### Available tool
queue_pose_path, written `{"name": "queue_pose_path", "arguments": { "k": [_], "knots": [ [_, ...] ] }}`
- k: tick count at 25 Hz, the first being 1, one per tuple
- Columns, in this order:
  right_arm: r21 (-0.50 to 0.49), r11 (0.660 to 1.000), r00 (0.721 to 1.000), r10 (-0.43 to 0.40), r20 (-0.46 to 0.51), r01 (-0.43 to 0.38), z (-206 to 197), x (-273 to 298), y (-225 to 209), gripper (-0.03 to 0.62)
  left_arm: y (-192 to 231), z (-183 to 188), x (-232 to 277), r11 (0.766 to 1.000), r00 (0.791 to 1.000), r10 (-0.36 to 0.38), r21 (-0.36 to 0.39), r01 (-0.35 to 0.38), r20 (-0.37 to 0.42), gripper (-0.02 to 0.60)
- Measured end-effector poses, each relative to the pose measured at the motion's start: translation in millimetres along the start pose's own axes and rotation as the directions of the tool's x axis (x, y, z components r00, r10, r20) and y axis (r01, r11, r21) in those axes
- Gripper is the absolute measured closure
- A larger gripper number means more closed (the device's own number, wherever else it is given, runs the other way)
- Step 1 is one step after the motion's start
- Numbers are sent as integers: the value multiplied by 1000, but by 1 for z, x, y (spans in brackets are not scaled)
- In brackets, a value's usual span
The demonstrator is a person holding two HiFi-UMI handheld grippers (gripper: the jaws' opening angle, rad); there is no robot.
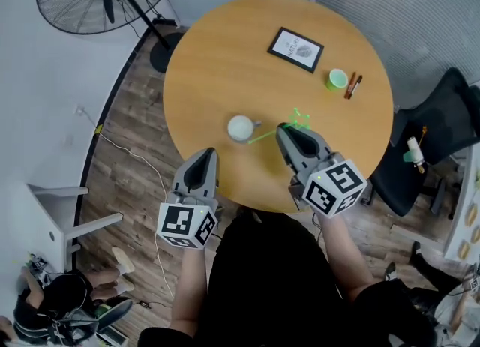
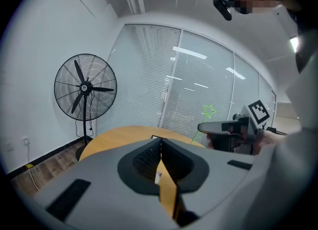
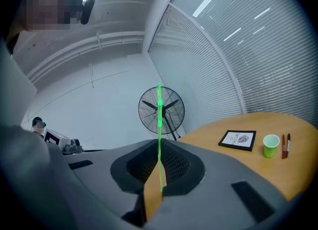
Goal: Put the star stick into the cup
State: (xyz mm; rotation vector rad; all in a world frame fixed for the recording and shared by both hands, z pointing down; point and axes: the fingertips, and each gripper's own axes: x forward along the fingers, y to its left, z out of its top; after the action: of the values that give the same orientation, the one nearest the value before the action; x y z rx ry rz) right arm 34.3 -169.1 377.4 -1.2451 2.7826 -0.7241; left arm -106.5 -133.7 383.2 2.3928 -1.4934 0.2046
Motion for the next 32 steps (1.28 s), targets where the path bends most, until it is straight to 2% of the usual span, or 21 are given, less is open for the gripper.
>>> {"name": "queue_pose_path", "arguments": {
  "k": [12, 19, 32],
  "knots": [
    [57, 998, 998, 34, -50, -31, -9, 33, -35, 568, 1, -12, 29, 1000, 998, 27, -15, -28, -57, 583],
    [86, 996, 996, 21, -83, -14, -19, 51, -46, 568, 11, -17, 37, 999, 997, 23, -35, -26, -74, 583],
    [164, 986, 985, 4, -175, 25, -64, 85, -59, 568, 31, -39, 56, 997, 993, 0, -77, -9, -118, 583]
  ]
}}
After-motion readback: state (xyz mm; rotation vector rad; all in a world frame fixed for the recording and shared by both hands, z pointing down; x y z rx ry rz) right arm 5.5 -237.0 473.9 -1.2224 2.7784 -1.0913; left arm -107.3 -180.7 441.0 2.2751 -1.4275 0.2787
